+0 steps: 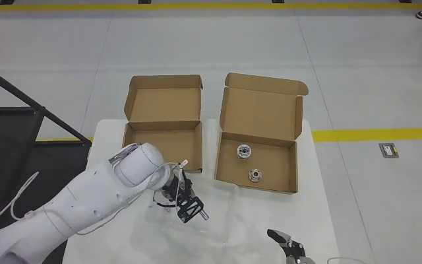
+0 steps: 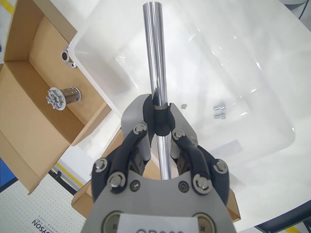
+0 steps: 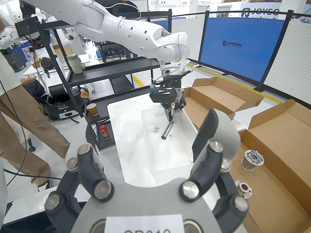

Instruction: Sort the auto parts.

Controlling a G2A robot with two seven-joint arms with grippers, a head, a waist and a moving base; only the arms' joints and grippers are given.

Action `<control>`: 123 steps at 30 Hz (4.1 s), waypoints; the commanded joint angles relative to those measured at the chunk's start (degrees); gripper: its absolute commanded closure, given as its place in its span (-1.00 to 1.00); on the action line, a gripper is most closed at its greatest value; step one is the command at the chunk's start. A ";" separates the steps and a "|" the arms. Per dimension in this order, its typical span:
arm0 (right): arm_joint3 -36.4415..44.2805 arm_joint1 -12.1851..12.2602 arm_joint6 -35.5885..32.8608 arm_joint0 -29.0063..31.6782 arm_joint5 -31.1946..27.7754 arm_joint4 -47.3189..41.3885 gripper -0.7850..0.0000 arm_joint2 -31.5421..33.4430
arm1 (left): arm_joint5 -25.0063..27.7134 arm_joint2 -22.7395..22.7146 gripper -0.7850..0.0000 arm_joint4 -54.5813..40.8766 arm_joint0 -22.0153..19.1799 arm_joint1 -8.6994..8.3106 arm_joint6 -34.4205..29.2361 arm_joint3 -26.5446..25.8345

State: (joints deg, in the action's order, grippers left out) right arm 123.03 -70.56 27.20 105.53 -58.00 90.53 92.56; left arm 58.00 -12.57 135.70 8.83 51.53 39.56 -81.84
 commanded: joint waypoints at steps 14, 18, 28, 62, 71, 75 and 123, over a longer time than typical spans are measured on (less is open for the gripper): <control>0.00 0.00 0.00 0.00 0.00 0.00 -1.00 0.00 | -6.42 -5.41 1.00 -9.61 2.68 -0.97 0.59 0.50; 0.00 0.00 0.00 0.00 0.00 0.00 -1.00 0.00 | -8.78 -8.18 1.00 -13.19 3.66 -2.46 5.07 1.25; 0.00 0.00 0.00 0.00 0.00 0.00 -1.00 0.00 | -18.56 -15.11 1.00 -22.08 8.13 -6.30 22.41 5.40; 0.00 0.00 0.00 0.00 0.00 0.00 -1.00 0.00 | -22.78 -21.12 1.00 -47.60 14.39 -9.75 26.98 8.59; 0.00 0.00 0.00 0.00 0.00 0.00 -1.00 0.00 | -14.89 -23.21 1.00 -51.91 11.78 -8.50 4.74 15.01; 0.00 0.00 0.00 0.00 0.00 0.00 -1.00 0.00 | -11.85 -23.35 1.00 -57.12 11.12 -7.42 2.63 18.59; 0.00 0.00 0.00 0.00 0.00 0.00 -1.00 0.00 | -13.13 -5.63 1.00 -49.25 -2.87 16.67 -42.71 53.02</control>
State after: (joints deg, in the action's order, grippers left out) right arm 123.03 -70.56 27.20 105.53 -58.00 90.53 92.56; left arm 44.94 -18.59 85.54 5.98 67.71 -3.75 -29.43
